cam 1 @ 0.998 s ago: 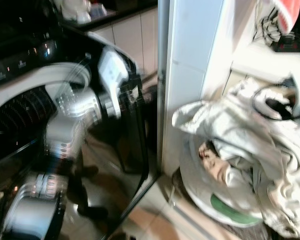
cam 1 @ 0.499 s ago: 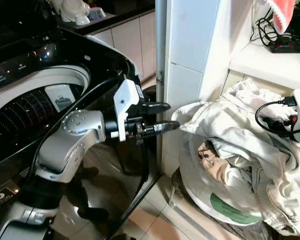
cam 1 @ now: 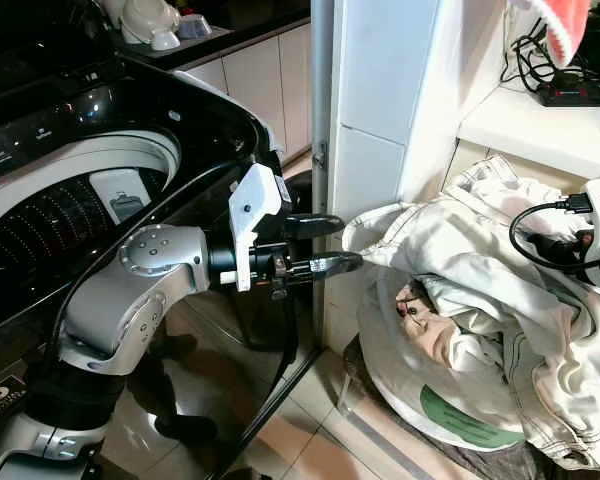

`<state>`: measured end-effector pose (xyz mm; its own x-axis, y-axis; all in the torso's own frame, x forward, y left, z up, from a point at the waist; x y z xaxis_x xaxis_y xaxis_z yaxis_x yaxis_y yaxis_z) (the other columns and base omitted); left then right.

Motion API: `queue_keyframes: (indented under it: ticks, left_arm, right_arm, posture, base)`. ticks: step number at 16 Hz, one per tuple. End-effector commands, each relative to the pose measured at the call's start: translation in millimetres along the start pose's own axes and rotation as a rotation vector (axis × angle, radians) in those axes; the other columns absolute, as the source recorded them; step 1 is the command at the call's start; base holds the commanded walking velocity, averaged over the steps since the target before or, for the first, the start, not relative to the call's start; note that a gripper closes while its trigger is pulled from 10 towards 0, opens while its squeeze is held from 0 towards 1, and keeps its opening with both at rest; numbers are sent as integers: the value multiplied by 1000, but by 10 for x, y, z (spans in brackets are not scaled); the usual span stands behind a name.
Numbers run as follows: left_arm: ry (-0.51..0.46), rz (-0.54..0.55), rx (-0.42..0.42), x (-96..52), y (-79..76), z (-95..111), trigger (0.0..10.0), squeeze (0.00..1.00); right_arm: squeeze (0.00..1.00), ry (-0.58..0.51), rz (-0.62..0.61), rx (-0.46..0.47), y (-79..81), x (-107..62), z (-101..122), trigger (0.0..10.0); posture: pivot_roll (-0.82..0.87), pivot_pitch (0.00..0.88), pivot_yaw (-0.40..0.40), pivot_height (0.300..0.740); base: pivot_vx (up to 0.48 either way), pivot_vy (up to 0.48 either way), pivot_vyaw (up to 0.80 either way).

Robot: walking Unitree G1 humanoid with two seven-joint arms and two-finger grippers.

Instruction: Clothes washing

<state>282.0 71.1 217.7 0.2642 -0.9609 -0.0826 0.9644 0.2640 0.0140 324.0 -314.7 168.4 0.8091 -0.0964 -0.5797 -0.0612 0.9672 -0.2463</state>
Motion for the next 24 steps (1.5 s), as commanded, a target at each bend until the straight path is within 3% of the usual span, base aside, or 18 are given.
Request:
queue_keyframes:
  ticks: [1,10,14,17,19,21,23,24]
  left_arm:
    - [1,-1,-2,-31,-16,15,10000,0]
    - [28,11,-6,-43,-2,-24,10000,0]
    - [10,36,9,-54,37,10,10000,0]
    - [-35,99,45,-60,123,99,10000,0]
    - [-81,133,78,-37,148,200,10000,0]
    - [-144,182,94,-27,199,326,10000,0]
    - [-284,317,172,-40,337,661,10000,0]
    - [-334,360,208,-34,371,796,10000,1000]
  right_arm:
    - [0,14,17,-6,34,21,-49,0]
    - [0,-8,41,-12,37,-4,-28,0]
    - [0,-67,-25,-21,-125,-128,147,0]
    - [0,-197,-60,-34,-225,-325,501,0]
    - [0,-412,23,-36,-116,-661,1067,0]
    - [0,-486,50,-44,-68,-786,1258,0]
    - [0,-660,277,10,309,-1020,1617,0]
    - [0,-714,401,36,524,-1097,1724,0]
  posture:
    - [-117,0,83,740]
    - [-119,0,85,740]
    - [-118,0,84,740]
    - [-118,0,84,740]
    - [-119,0,81,740]
    - [-117,0,74,740]
    - [-112,0,65,740]
    - [-108,0,57,740]
  base:
    - [0,0,0]
    - [0,0,0]
    - [0,0,0]
    - [0,0,0]
    - [0,0,0]
    - [0,0,0]
    - [0,0,0]
    - [0,0,0]
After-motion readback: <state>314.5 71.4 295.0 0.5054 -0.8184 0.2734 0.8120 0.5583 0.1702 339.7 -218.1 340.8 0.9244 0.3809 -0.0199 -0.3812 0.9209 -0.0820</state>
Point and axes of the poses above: a point about 5 cm out from each wrist's last joint towards the gripper, its own x axis pointing out of the wrist towards the gripper, its own z axis along the axis of the wrist's last joint, y = z × x, the point moved 3 cm from there along x, pointing out of the wrist towards the gripper, and after that the axes turned 5 degrees about -x, right-handed, at the moved point
